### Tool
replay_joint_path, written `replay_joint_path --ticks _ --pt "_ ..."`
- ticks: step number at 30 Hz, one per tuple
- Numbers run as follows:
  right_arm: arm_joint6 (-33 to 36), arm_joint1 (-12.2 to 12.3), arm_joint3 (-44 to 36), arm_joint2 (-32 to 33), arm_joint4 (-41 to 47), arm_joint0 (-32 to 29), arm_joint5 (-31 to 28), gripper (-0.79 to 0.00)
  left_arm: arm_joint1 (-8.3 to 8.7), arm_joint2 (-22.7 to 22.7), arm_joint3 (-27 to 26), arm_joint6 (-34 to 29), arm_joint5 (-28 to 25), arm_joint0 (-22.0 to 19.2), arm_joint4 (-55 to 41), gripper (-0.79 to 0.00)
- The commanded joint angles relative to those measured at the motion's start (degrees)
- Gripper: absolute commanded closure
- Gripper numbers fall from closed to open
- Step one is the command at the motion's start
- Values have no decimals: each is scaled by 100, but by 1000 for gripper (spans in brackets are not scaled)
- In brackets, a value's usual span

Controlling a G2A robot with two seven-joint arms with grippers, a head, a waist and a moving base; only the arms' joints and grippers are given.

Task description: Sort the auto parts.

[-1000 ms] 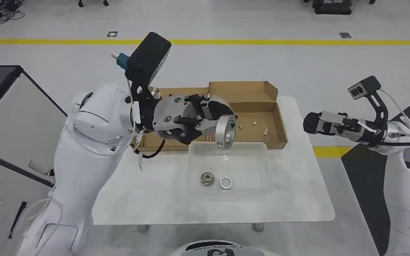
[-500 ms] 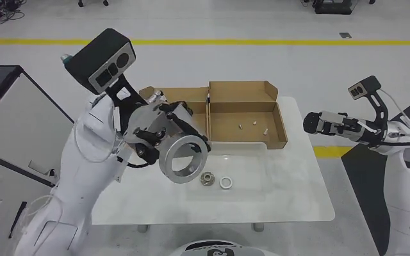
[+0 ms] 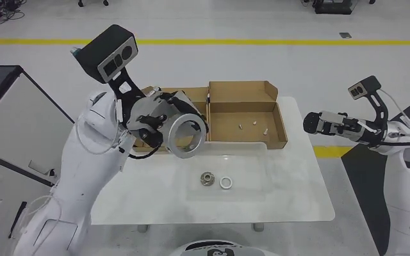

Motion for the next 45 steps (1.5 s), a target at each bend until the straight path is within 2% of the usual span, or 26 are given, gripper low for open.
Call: replay_joint_path --ticks 1,9,22,28,35,40,45 --pt "0 0 0 0 0 0 0 -785 0 0 0 0 0 0 1 0" --pt "0 0 0 0 0 0 0 -785 -81 -22 -137 949 31 209 -225 0" --pt "0 0 0 0 0 0 0 -785 -289 112 -218 1826 -17 431 -1084 0" --pt "0 0 0 0 0 0 0 -785 -366 42 -116 1662 -17 487 -902 0" --pt "0 0 0 0 0 0 0 -785 -361 -239 33 1350 201 522 162 0" --pt "0 0 0 0 0 0 0 -785 -359 -383 -5 1320 324 579 693 0" --pt "0 0 0 0 0 0 0 -785 -377 -393 -54 1491 351 634 740 0"
